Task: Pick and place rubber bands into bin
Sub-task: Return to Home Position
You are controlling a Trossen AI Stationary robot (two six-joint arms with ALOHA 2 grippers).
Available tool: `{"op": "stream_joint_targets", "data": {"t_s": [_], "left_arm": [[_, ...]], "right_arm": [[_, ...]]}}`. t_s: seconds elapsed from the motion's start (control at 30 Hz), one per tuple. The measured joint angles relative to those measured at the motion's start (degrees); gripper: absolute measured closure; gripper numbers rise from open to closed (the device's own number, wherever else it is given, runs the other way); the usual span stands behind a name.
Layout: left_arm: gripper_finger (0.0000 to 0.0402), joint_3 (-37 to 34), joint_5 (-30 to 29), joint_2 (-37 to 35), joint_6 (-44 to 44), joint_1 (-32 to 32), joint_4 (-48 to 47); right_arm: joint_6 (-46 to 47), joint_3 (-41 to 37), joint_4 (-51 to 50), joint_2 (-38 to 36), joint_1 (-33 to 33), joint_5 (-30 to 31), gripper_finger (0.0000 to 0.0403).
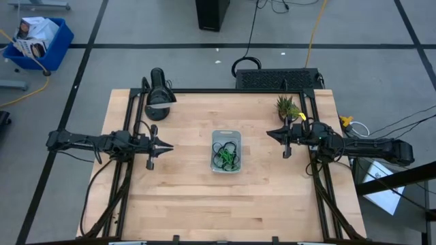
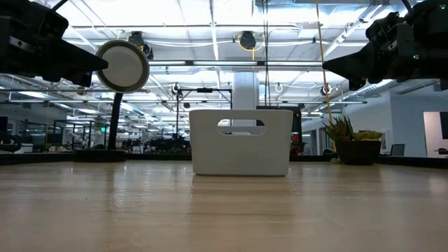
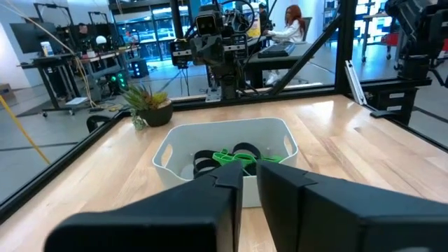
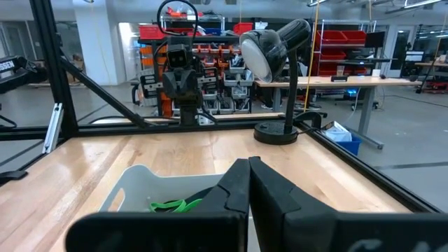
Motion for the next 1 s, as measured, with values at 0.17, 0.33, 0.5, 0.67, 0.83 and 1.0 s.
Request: {"op": "stream_joint_targets", "data": {"t_s": [0.17,0.33,0.5,0.67,0.83,1.0], "left_arm": [[0.0344,0.0,0.0,0.0,0.0,0.0,0.0],[0.0344,0.0,0.0,0.0,0.0,0.0,0.0],[0.0344,0.0,0.0,0.0,0.0,0.0,0.0],[0.0344,0.0,0.0,0.0,0.0,0.0,0.0],[0.0344,0.0,0.0,0.0,0.0,0.0,0.0],[0.0344,0.0,0.0,0.0,0.0,0.0,0.0]], "right_arm": [[0.0,0.0,0.0,0.0,0.0,0.0,0.0403],[0.0,0.0,0.0,0.0,0.0,0.0,0.0403],[0.0,0.0,0.0,0.0,0.0,0.0,0.0403],[0.0,0.0,0.0,0.0,0.0,0.0,0.0403],[0.0,0.0,0.0,0.0,0.0,0.0,0.0403],[0.0,0.0,0.0,0.0,0.0,0.0,0.0403]]}}
